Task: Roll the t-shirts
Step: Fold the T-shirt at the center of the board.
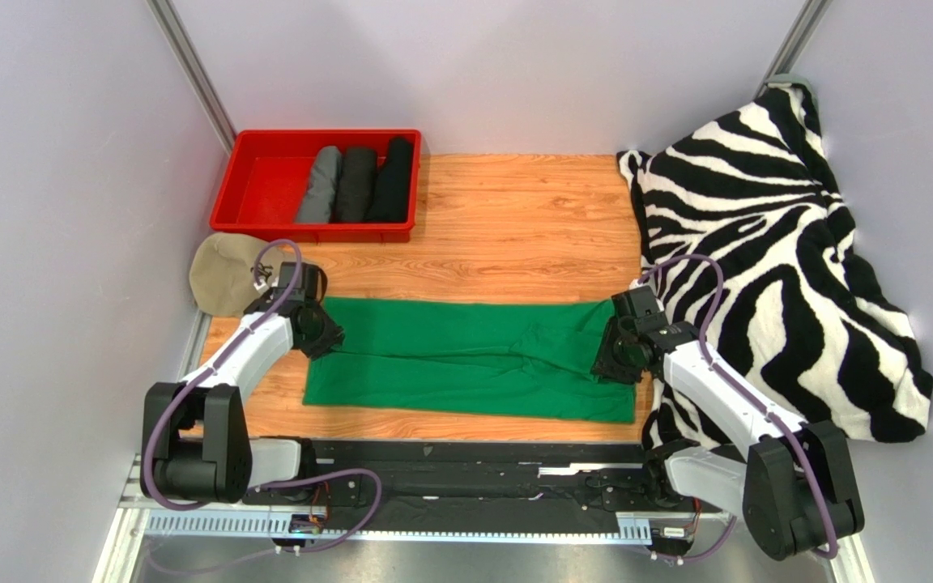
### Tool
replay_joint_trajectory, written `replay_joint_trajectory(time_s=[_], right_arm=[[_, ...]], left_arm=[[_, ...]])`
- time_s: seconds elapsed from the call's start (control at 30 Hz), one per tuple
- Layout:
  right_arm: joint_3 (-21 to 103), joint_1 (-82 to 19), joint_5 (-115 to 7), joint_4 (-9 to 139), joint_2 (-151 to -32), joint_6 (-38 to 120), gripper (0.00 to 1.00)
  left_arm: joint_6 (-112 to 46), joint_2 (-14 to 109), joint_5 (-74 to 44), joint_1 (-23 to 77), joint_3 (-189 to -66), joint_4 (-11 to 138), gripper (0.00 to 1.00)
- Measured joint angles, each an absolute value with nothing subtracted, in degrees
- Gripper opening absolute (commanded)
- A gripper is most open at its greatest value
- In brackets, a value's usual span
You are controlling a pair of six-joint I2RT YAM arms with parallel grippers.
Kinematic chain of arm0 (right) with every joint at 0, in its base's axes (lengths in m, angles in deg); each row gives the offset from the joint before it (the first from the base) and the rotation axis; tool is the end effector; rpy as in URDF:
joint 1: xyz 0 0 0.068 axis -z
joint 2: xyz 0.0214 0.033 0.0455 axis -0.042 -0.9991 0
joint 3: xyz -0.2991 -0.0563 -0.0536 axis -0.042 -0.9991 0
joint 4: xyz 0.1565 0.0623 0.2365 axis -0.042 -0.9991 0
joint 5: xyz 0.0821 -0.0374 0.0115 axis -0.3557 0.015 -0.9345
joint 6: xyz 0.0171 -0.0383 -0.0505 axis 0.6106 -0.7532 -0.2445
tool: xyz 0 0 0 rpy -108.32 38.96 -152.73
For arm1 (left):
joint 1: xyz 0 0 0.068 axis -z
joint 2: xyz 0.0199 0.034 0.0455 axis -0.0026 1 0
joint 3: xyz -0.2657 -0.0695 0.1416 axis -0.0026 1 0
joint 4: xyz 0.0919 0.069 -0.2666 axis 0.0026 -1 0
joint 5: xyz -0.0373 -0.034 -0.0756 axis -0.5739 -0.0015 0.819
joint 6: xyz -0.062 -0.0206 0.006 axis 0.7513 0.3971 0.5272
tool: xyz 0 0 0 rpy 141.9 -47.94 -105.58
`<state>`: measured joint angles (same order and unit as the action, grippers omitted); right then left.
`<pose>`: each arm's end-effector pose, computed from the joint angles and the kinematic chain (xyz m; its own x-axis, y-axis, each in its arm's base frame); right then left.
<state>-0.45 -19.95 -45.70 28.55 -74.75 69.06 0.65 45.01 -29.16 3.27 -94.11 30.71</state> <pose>0.1970 0.0613 0.1811 -0.8912 0.3192 -0.3222 0.2627 0.9424 0.2069 0.2464 -0.0082 0.1829 -0.6461 -0.6720 -0.3618 -0.6355 0.7362 -0.2326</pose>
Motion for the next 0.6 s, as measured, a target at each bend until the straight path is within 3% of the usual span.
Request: replay_joint_trajectory(time_s=[0.27,0.4,0.6], right_arm=[[8.19,-21.52,-41.94,24.68,-73.03,67.79,0.47],[12.51,-21.78,-38.44,24.74,-76.57,67.25,0.47],[13.21,-19.84,-37.31,25.07,-80.22,67.7,0.46]], left_arm=[[-4.0,37.62,-25.47,4.95,-96.34,31.15,0.46],[-6.47,38.78,-23.66,15.2,-103.99,33.4,0.46],[-9.05,52.81,-18.85,30.61,-116.56,40.7,0.45]])
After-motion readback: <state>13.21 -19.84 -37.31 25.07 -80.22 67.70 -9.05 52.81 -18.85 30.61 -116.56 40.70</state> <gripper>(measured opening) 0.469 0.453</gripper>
